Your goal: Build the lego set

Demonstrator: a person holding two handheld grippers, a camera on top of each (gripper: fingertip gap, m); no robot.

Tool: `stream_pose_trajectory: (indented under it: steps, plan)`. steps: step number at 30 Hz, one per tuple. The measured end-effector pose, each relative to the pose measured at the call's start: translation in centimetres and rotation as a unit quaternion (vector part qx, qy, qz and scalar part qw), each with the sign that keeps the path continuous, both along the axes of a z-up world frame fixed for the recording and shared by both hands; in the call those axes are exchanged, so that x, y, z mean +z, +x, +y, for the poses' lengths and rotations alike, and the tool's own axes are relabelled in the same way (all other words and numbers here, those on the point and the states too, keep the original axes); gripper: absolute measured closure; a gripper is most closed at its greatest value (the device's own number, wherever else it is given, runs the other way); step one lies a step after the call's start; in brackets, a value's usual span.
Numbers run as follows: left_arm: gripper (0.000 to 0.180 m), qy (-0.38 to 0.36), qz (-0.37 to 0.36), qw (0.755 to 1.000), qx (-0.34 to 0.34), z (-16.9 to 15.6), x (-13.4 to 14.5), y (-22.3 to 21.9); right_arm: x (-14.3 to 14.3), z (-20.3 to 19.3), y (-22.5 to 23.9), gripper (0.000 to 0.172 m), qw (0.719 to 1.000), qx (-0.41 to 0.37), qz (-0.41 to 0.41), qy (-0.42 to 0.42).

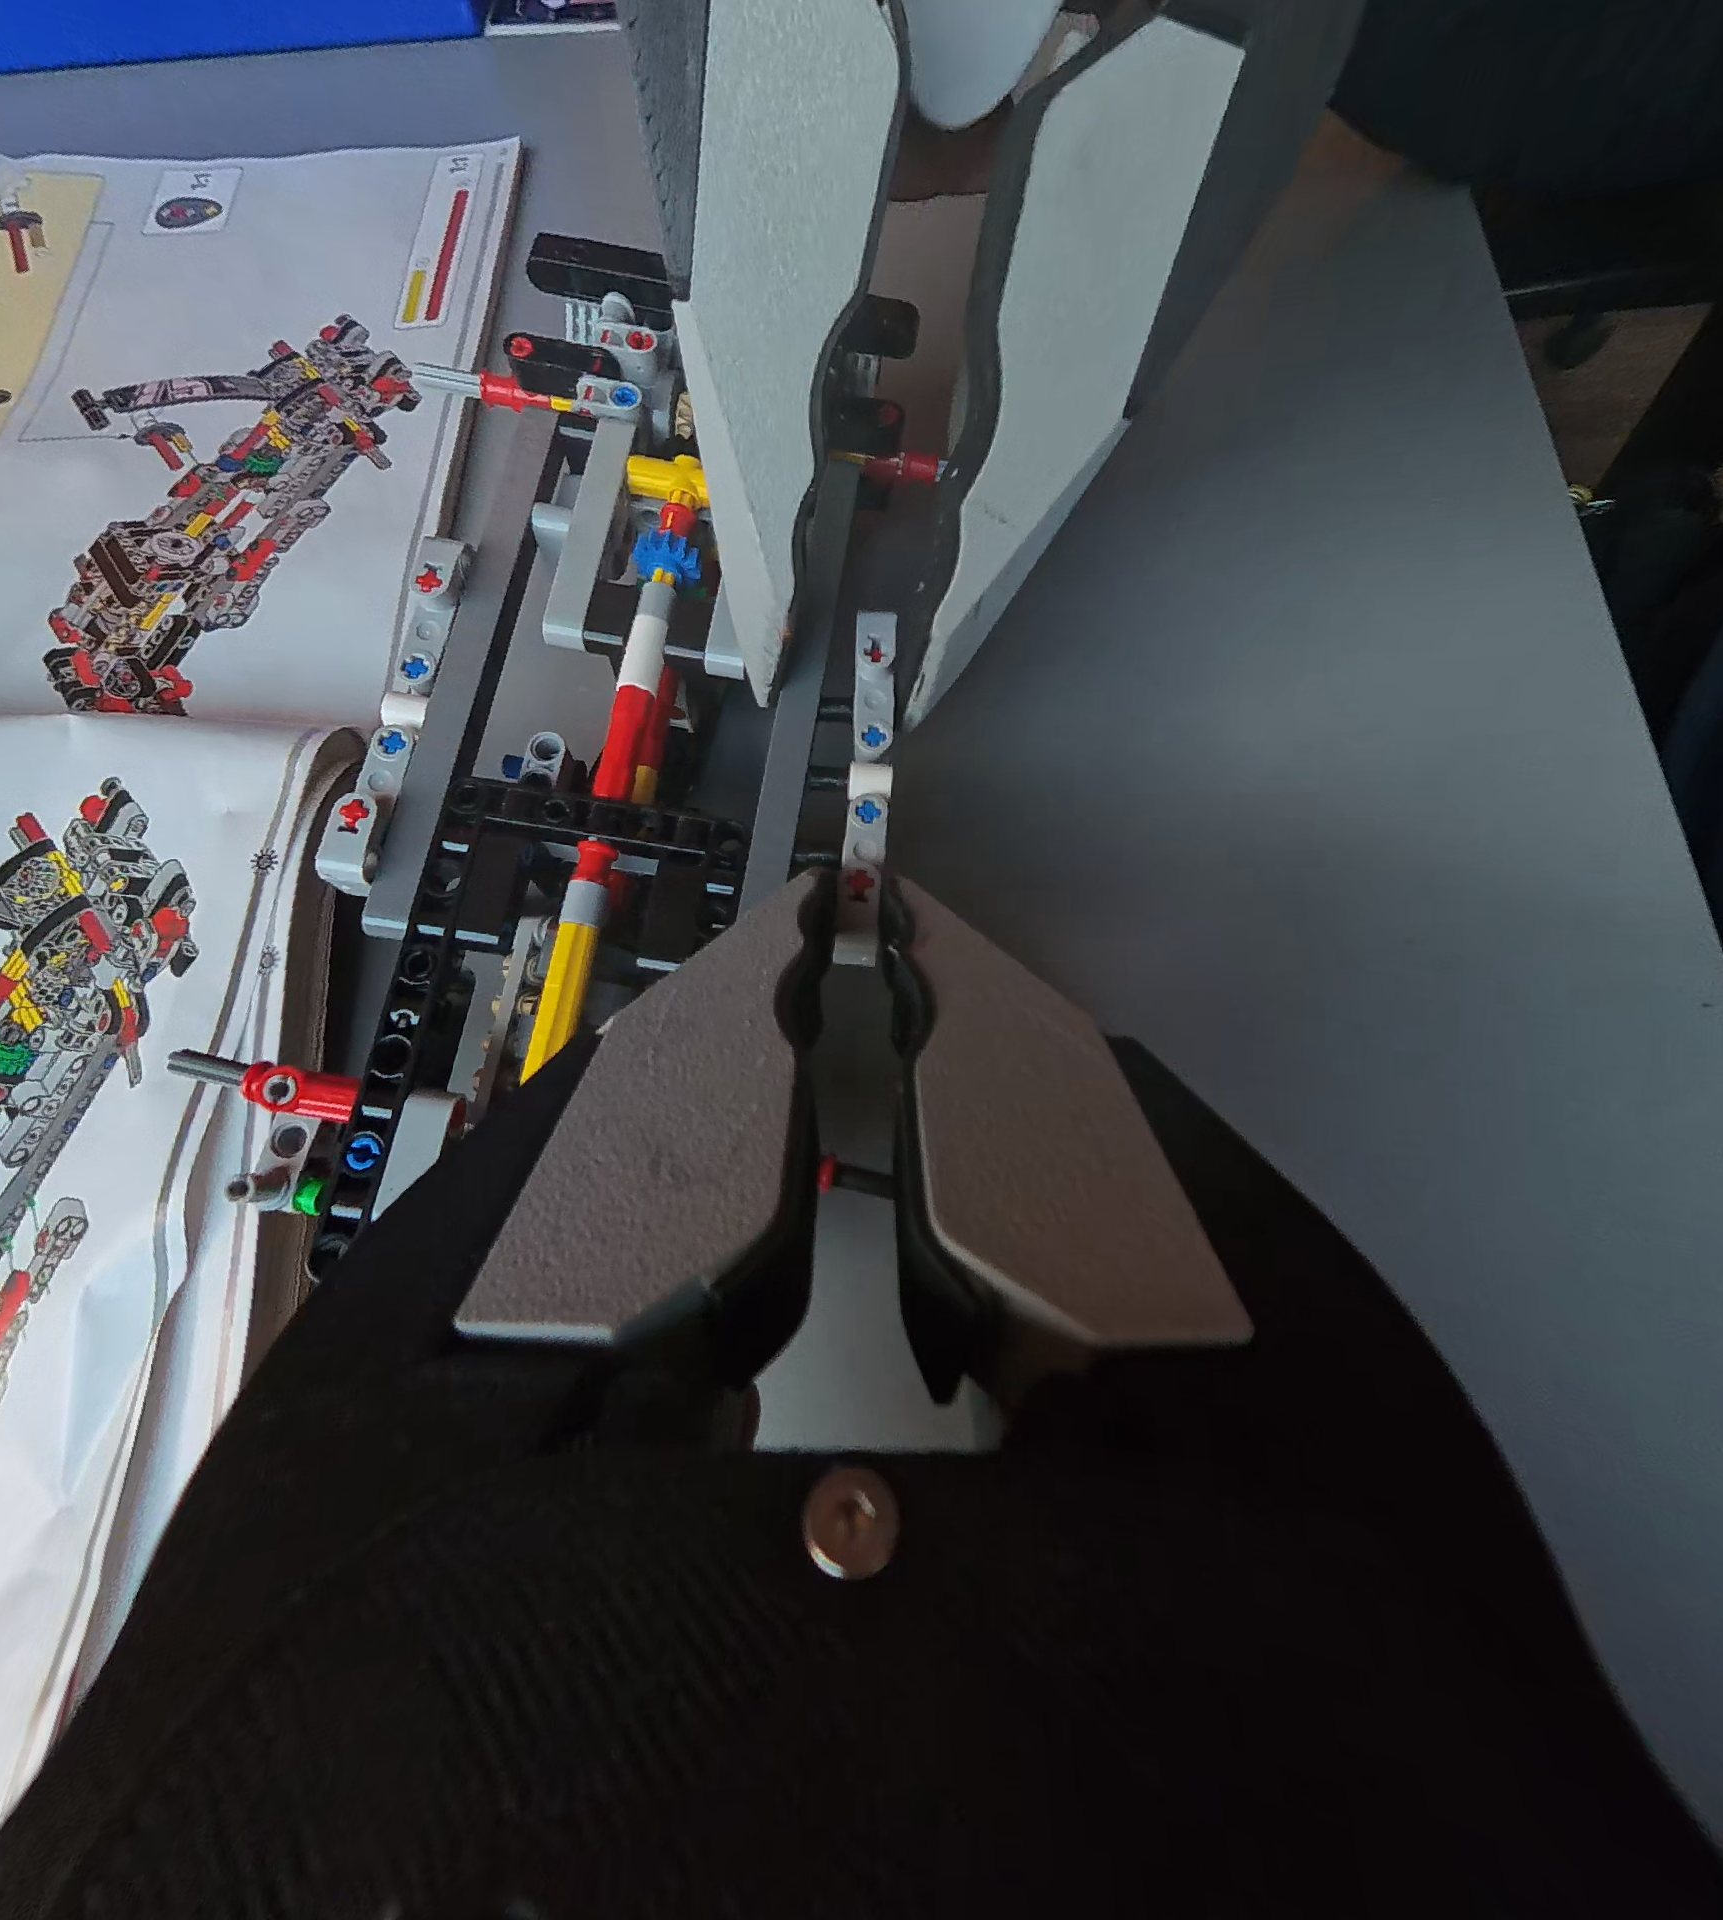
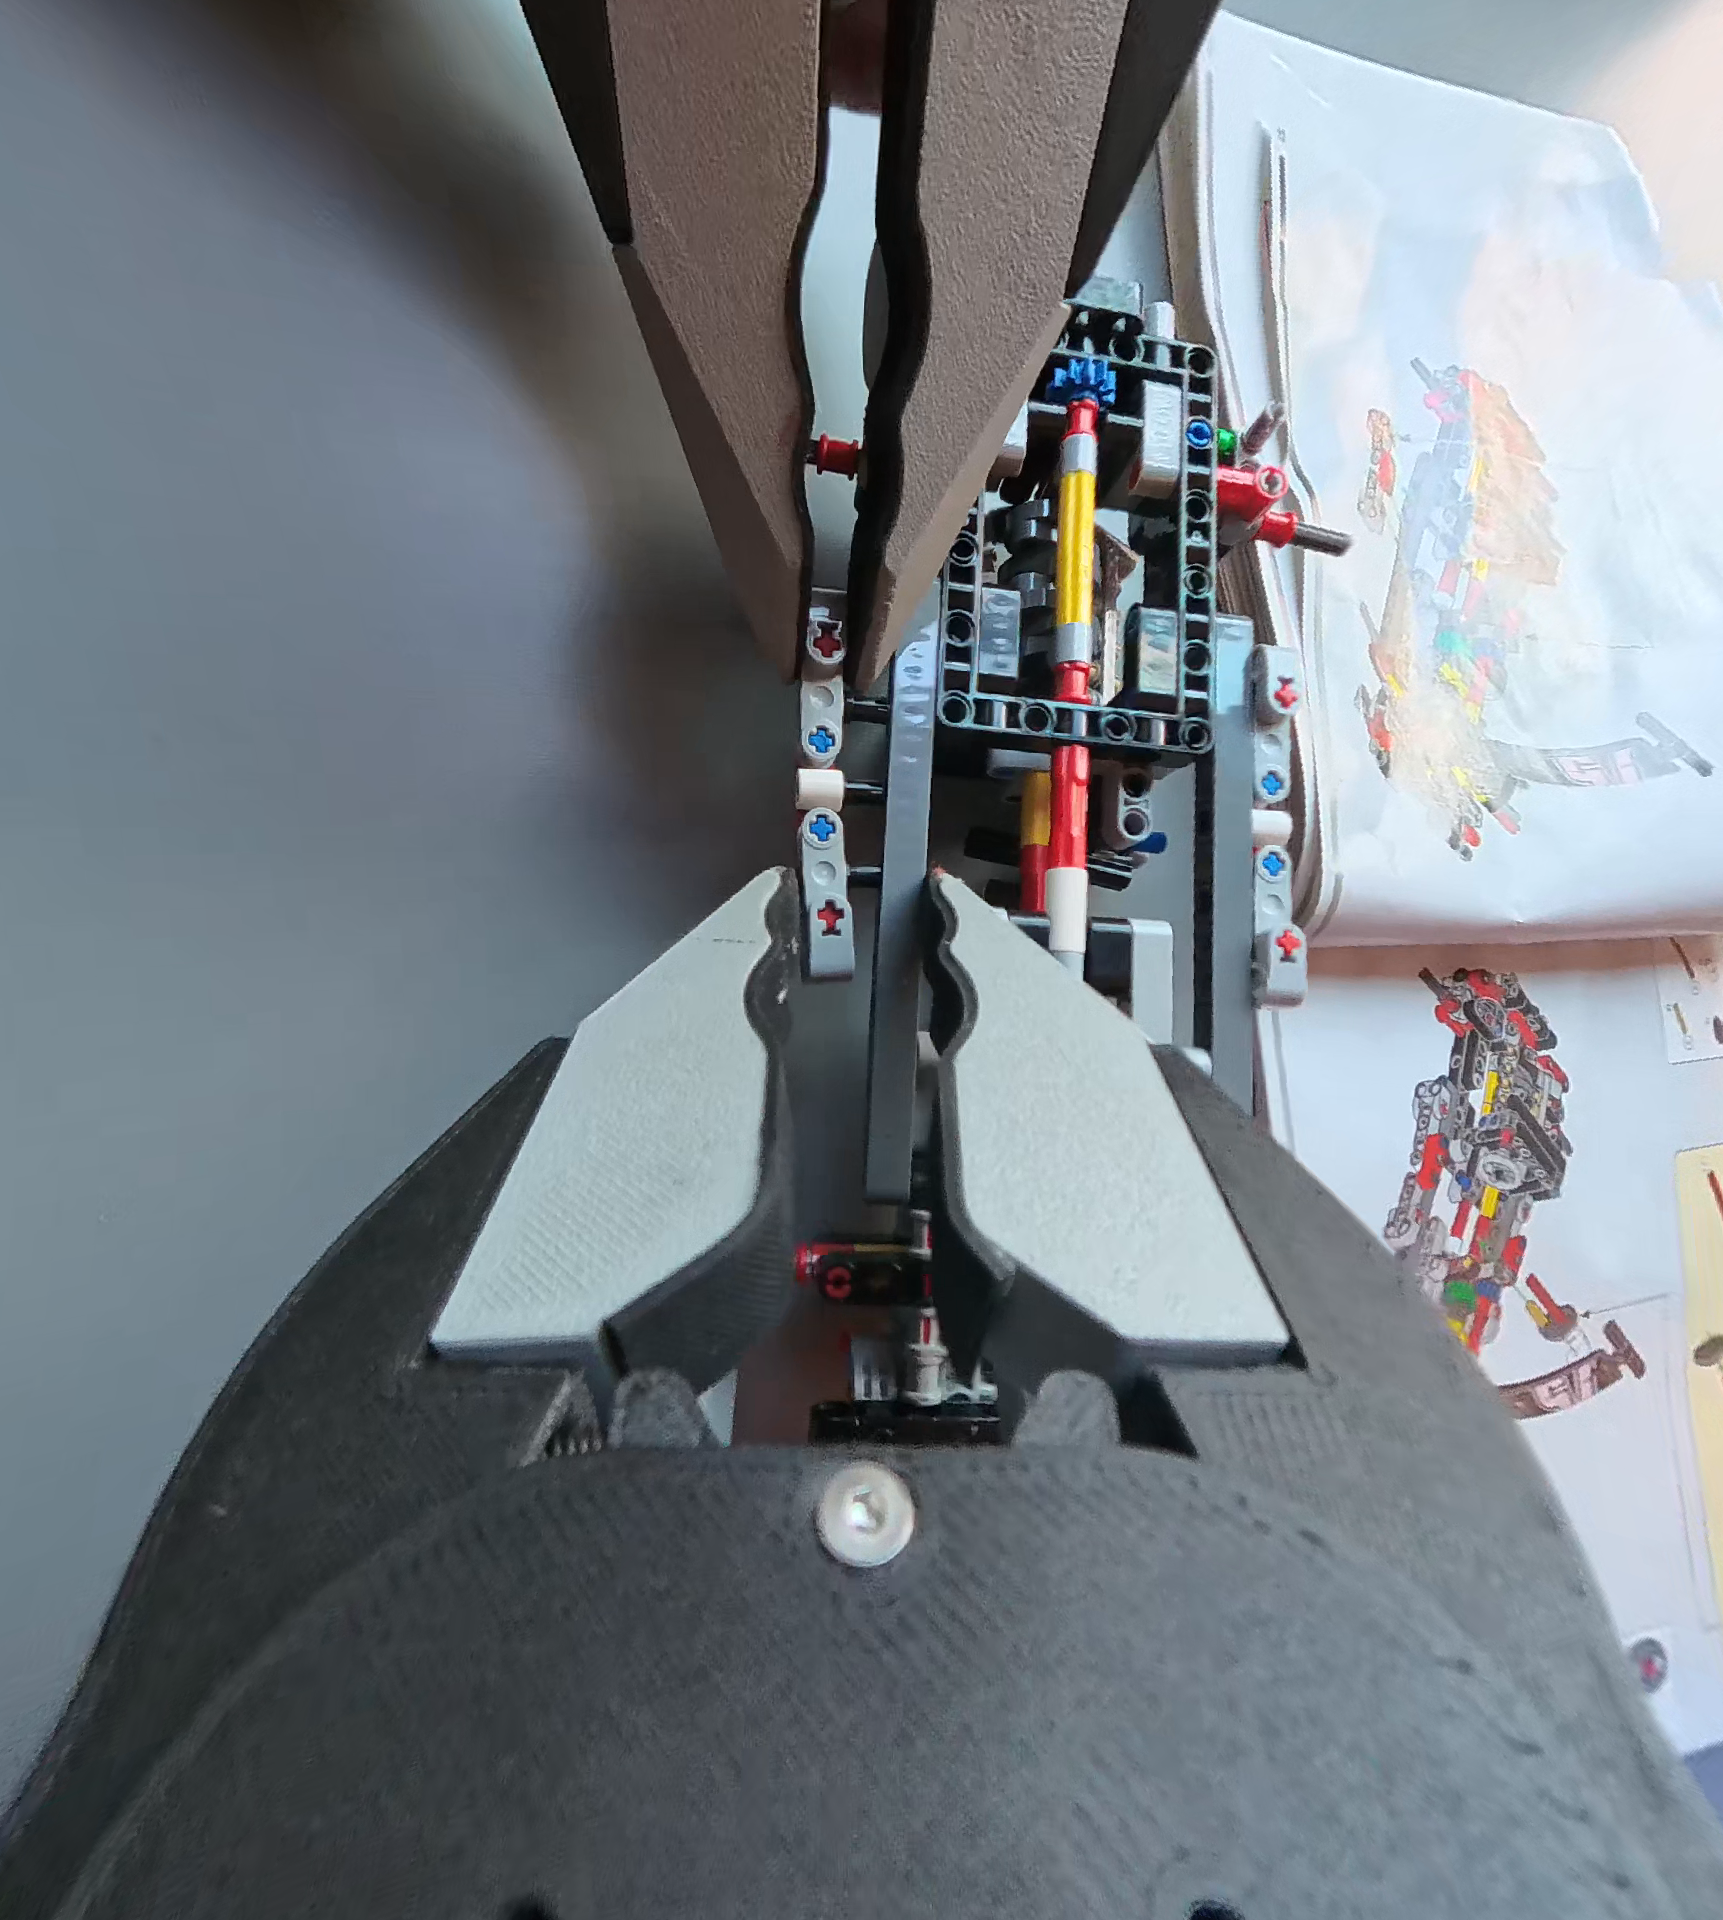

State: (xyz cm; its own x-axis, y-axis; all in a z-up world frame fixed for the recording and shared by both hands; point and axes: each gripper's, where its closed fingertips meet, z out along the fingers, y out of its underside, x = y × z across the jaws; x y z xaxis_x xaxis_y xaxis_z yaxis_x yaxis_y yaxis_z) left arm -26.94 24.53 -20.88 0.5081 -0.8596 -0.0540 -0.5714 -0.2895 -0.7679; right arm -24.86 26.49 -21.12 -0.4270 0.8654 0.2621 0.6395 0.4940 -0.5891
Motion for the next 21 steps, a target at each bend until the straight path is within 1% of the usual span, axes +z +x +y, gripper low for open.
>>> stream_pose_trajectory:
  steps: [4,6,14,21]
  plan:
    - [0.175,0.002,0.010,1.000,-0.001,0.19,0.09,-0.22,0.01,0.25,-0.23,0.151,1.000,0.004,-0.008,0.014]
    - [0.175,0.002,0.013,1.000,-0.003,0.25,0.10,-0.33,-0.02,0.20,-0.22,0.148,1.000,0.010,-0.015,0.011]
    - [0.175,-0.001,0.011,1.000,-0.007,0.35,0.04,-0.49,0.42,0.41,-0.55,0.145,0.999,0.015,-0.024,0.024]
    - [0.175,-0.002,0.014,1.000,-0.009,0.38,0.04,-0.54,-0.41,0.41,-0.68,0.150,0.998,0.017,-0.042,0.031]
